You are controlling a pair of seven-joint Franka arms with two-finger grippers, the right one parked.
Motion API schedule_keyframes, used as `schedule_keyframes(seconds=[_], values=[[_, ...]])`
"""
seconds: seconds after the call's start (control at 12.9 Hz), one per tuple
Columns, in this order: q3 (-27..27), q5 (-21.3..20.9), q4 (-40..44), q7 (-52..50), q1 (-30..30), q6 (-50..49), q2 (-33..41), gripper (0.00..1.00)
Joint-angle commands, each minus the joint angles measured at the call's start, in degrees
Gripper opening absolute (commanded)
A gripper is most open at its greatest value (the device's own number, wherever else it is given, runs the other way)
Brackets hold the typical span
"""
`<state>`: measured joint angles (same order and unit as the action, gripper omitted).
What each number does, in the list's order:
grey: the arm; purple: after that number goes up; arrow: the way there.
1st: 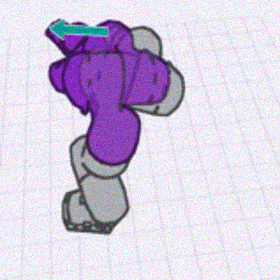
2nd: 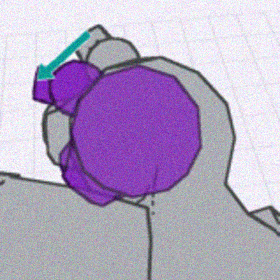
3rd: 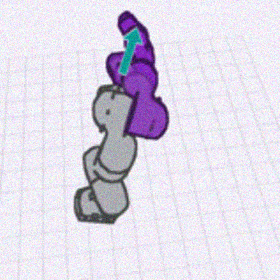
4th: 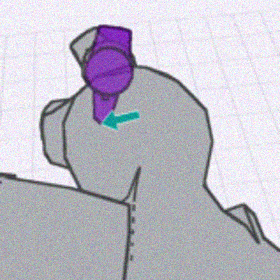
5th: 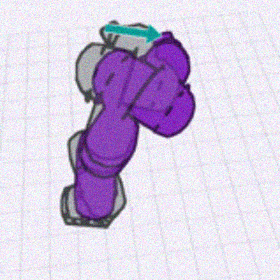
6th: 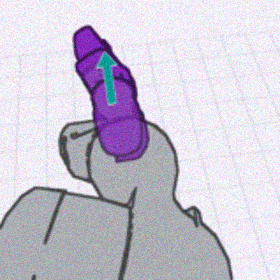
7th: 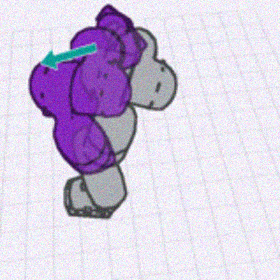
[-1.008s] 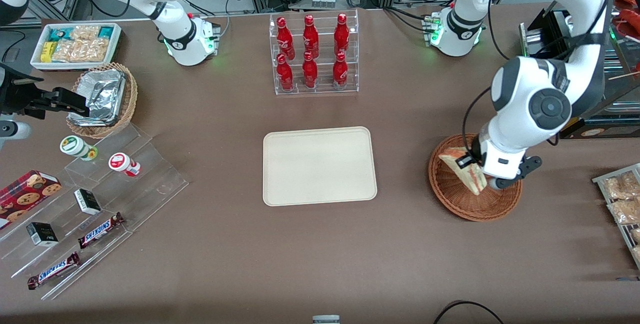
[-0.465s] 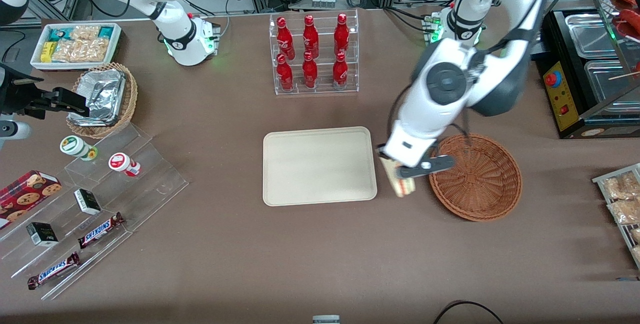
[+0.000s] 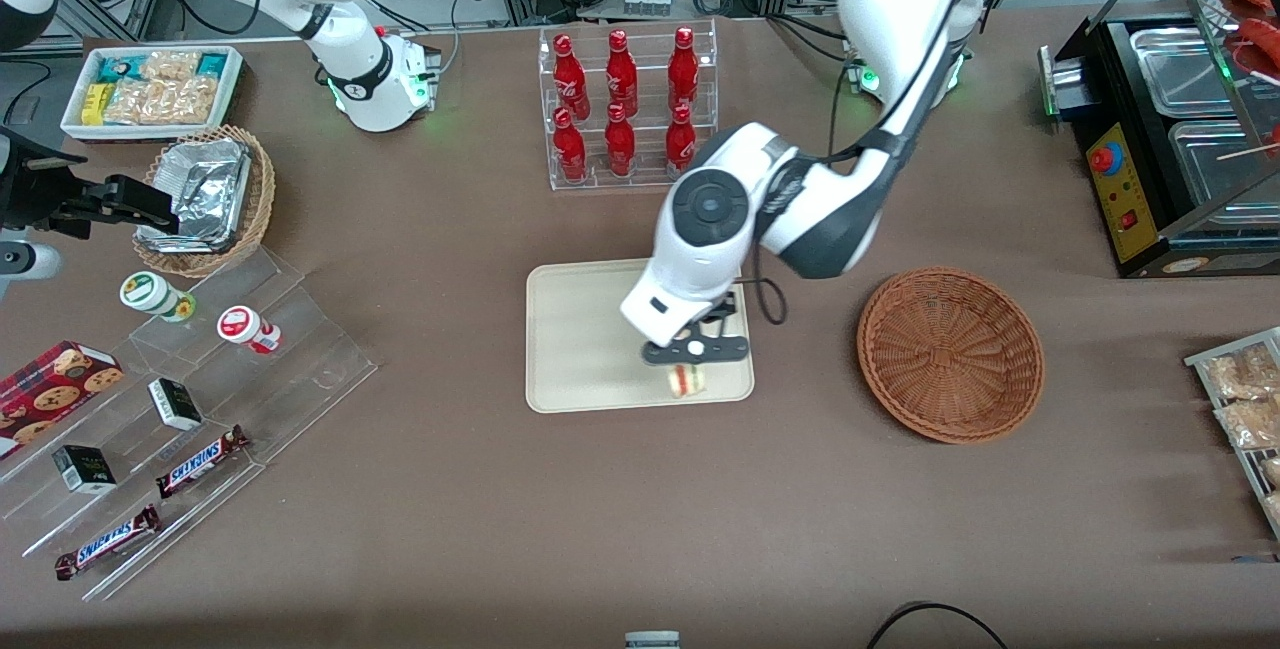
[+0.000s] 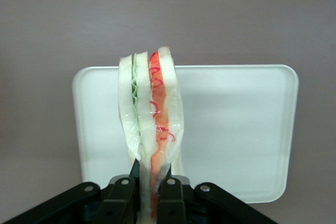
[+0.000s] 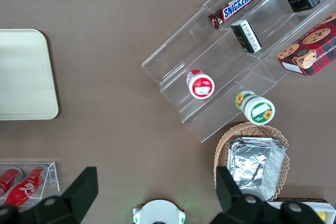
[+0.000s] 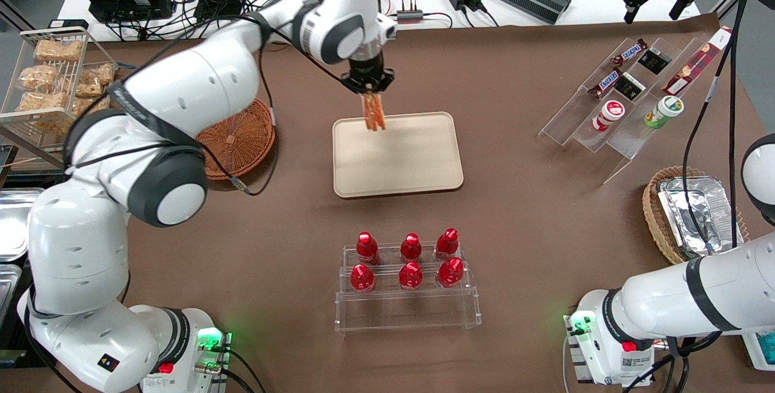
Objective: Place sandwich from basket to tray
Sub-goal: 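Lower the sandwich onto the cream tray and open the left gripper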
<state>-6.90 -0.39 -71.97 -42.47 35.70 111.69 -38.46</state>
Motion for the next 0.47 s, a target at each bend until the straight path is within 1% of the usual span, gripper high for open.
schedule_keyframes(seconds=[0.0, 0.23, 0.39], values=[[0.75, -2.77, 2.88, 0.55, 3.31, 1.42, -3.19, 0.0], [0.75, -3.13, 2.19, 3.44, 5.42, 1.51, -4.95, 0.0], [0.75, -3.21, 1.48, 3.54, 5.87, 1.51, -5.74, 0.0]])
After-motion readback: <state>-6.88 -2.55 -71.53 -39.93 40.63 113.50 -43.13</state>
